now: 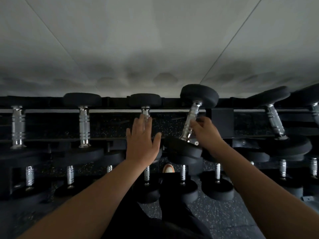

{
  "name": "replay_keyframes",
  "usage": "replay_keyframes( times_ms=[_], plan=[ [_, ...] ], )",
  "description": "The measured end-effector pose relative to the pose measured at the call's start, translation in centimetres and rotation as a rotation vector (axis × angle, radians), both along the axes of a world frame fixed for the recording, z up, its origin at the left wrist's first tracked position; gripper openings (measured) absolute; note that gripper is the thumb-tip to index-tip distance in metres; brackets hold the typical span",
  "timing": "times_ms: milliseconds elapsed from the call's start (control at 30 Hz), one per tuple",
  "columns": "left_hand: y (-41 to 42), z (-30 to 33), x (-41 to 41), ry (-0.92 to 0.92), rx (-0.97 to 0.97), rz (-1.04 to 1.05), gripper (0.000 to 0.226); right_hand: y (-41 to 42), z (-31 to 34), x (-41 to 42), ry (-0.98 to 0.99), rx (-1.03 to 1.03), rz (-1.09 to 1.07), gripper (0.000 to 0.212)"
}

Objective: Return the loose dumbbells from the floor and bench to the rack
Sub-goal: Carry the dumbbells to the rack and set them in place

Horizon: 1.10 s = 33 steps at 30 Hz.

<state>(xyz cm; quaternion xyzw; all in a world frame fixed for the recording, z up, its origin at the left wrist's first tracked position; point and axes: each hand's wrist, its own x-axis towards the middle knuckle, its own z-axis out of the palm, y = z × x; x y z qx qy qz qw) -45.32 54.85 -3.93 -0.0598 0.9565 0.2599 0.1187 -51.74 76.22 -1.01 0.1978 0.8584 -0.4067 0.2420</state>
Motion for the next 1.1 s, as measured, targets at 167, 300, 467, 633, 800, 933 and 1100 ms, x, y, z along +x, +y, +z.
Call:
replay_keyframes(
  times_ms=[167, 300, 467, 633, 800, 933, 1100],
  plan=[
    [1.0, -1.3, 0.2, -0.066, -0.187, 0.000, 0.069, -0.2, -1.1, -1.8, -0.058, -0.198, -0.078, 0.064],
    [2.0, -0.8, -0.6, -0.068, -0.230, 0.038, 0.073, -1.2, -2.2, -2.7, -0.136, -0.284, -0.155, 0.063],
    [2.3, -1.1, -1.8, -0.090, -0.233, 0.016, 0.073, -2.2, -3.0, -2.7, -0.102, -0.401, -0.323, 0.037],
    [2.3, -1.2, -1.8, -0.119, -0.233, 0.024, 0.070, -2.3, -3.1, -2.6, -0.080, -0.432, -0.321, 0.035],
    [2.3, -1.0, -2.0, -0.164, -0.216, 0.020, 0.072, -2.1, -3.6, -3.1, -0.079, -0.444, -0.340, 0.040],
    [2.2, -0.9, -2.0, -0.180, -0.193, 0.013, 0.075, -2.3, -3.6, -3.3, -0.081, -0.436, -0.376, 0.041],
    [1.8, -1.1, -1.9, -0.180, -0.169, 0.009, 0.076, -2.2, -3.0, -3.3, -0.057, -0.422, -0.391, 0.024]
  ],
)
